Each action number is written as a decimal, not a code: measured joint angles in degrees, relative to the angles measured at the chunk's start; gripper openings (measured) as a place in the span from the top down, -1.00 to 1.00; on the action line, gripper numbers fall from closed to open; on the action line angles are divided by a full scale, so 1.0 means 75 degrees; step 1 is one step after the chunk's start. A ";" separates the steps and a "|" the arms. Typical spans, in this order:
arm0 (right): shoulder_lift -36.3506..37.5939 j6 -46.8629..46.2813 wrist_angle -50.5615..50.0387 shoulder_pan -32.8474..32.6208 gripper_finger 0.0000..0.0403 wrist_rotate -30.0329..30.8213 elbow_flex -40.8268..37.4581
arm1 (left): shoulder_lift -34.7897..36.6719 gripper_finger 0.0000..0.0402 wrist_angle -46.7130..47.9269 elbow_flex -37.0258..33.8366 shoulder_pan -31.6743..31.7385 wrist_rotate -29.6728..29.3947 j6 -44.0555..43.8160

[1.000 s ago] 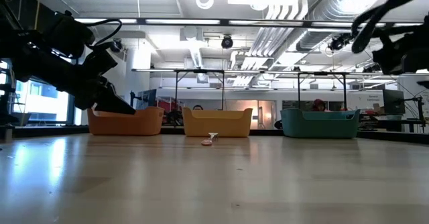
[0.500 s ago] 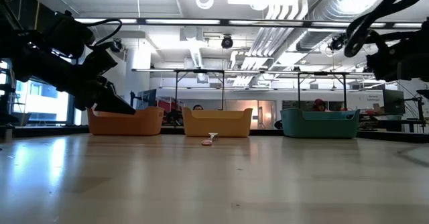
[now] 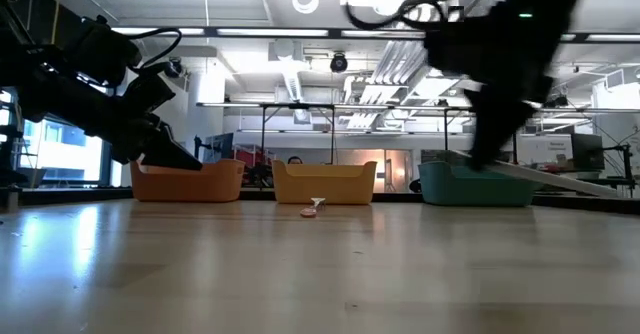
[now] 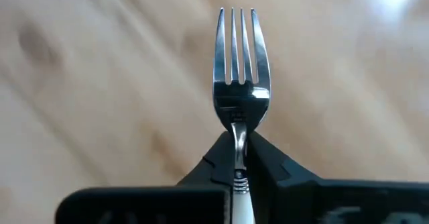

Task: Sort silverware by color (type)
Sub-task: Put the white fork into the yellow bin, then put the orange fork into the green bin

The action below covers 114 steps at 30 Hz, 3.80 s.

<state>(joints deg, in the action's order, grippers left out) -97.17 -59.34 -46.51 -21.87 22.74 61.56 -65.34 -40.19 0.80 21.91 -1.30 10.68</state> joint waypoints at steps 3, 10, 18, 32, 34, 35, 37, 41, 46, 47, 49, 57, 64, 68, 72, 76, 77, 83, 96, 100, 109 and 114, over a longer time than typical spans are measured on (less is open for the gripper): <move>0.0006 0.1778 0.0162 0.0821 0.99 0.0525 0.0375 | 0.0000 1.00 -0.0055 0.0000 0.0000 0.0000 0.0000; 0.0009 0.6300 0.1993 0.3054 1.00 0.0767 0.0699 | 0.0000 1.00 -0.0063 0.0003 0.0006 -0.0120 0.0000; -0.0075 1.0155 0.5094 0.5219 1.00 -0.1669 0.0702 | 0.0000 1.00 -0.0219 0.0006 0.0006 -0.0146 0.0000; -0.1847 1.1720 0.5278 0.6480 1.00 -0.2447 0.2273 | 0.0000 1.00 -0.0638 0.0009 0.0006 -0.0144 -0.0093; -0.2186 1.1714 0.5060 0.6529 1.00 -0.2514 0.2629 | 0.0000 1.00 -0.0635 0.0009 0.0006 -0.0145 -0.0146; -0.2348 1.1703 0.4960 0.6550 1.00 -0.2512 0.2765 | 0.0000 1.00 -0.0638 0.0009 0.0007 -0.0143 -0.0162; -0.2638 1.1697 0.4642 0.6612 1.00 -0.2514 0.2987 | 0.0000 1.00 -0.0638 0.0009 0.0012 -0.0138 -0.0198; -0.3075 1.1525 0.4237 0.6767 1.00 -0.2554 0.3298 | 0.0000 1.00 -0.0760 0.0004 0.0013 -0.0087 -0.0207; -0.3402 1.1176 0.4090 0.6917 0.94 -0.2573 0.3397 | 0.0000 1.00 -0.1019 -0.0020 0.0160 0.0262 -0.0262; -0.3418 1.1170 0.4076 0.6932 0.90 -0.2545 0.3395 | 0.0000 1.00 -0.1051 -0.0020 0.0214 0.0372 -0.0293; -0.3407 1.1114 0.4118 0.6934 0.78 -0.2268 0.3395 | 0.0000 1.00 -0.1083 -0.0020 0.0305 0.0510 -0.0343; -0.2805 1.0932 0.3619 0.6752 0.27 -0.1662 0.3397 | 0.0000 1.00 -0.1290 -0.0023 0.0559 0.0845 -0.0332; -0.2258 0.9567 0.2509 0.6236 0.26 -0.2538 0.3137 | 0.0000 1.00 -0.1317 -0.0023 0.0583 0.1274 -0.0217; -0.2244 0.8822 0.3232 0.5855 0.37 -0.2974 0.2243 | 0.0002 1.00 -0.1317 -0.0023 0.0586 0.1282 -0.0154; -0.2247 0.8099 0.3737 0.5432 0.44 -0.2940 0.1494 | 0.0071 1.00 -0.1317 -0.0023 0.0585 0.1329 -0.0090; -0.2247 0.7165 0.3763 0.5067 0.45 -0.2434 0.1407 | 0.0195 1.00 -0.1310 -0.0026 0.0586 0.1445 0.0033; -0.2247 0.6905 0.3817 0.4981 0.45 -0.2399 0.1407 | 0.0226 1.00 -0.1317 -0.0026 0.0595 0.1574 0.0070; -0.2247 0.5856 0.4193 0.4464 0.45 -0.2225 0.1409 | 0.0556 1.00 -0.1198 -0.0026 0.0978 0.2168 0.0070; -0.2546 0.3968 0.4869 0.4054 0.36 -0.1164 0.1410 | 0.1485 1.00 -0.0224 -0.0026 0.1746 0.2792 0.0341; -0.2843 0.3612 0.4976 0.3926 0.14 -0.0823 0.1416 | 0.1805 1.00 0.0108 -0.0026 0.2100 0.3235 0.0397; -0.2994 0.3311 0.4984 0.3804 0.03 -0.0229 0.1421 | 0.2297 1.00 0.0663 -0.0026 0.2690 0.3558 0.0458; -0.3107 0.3351 0.4878 0.3804 0.32 -0.0178 0.1448 | 0.2366 1.00 0.0741 -0.0024 0.2731 0.3557 0.0477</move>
<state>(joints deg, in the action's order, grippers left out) -120.47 -34.21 -9.93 6.66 21.40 72.42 -47.59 -34.63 0.62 42.39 25.38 14.25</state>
